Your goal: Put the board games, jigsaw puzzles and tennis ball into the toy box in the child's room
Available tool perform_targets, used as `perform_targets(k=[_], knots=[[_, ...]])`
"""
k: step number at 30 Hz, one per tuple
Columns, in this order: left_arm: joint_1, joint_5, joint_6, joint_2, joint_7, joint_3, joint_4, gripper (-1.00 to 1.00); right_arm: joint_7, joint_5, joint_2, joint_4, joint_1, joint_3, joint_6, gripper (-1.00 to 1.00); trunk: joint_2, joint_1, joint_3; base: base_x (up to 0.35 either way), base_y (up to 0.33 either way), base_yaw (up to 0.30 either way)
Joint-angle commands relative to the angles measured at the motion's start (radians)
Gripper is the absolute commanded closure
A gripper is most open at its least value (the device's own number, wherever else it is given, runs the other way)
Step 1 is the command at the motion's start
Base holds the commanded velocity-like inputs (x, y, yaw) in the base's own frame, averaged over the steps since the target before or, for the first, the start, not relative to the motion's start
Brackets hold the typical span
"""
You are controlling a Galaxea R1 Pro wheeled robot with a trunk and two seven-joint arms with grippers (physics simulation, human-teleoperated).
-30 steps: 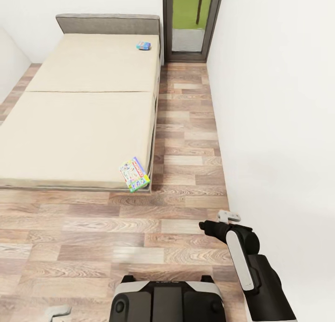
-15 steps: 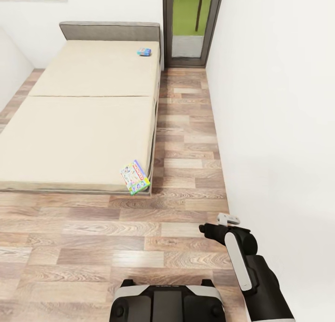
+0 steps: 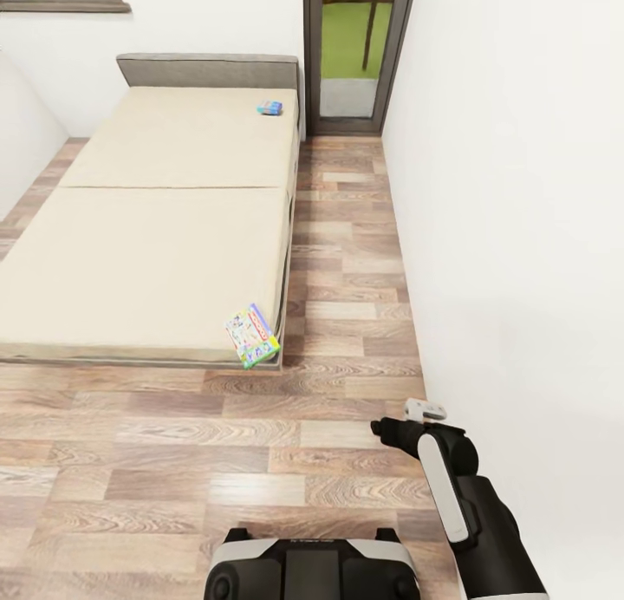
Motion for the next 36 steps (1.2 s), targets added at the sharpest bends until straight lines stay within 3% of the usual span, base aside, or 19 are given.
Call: perform_targets(k=[1,36], knots=[[0.001,-0.002,-0.004,-0.003,0.001,0.008,0.001,-1.00,-0.010,-0.010,0.000,0.001,-0.001,0.000,0.000,-1.00,-0.001,0.001,0.001,0.000,0.000,0.000],[0.008,-0.005,-0.004,-0.011,0.001,0.008,0.000,-1.00,-0.009,-0.010,-0.001,0.031,-0.001,0.000,-0.020,-1.00,-0.001,0.001,0.058,0.000,0.000,0.000]])
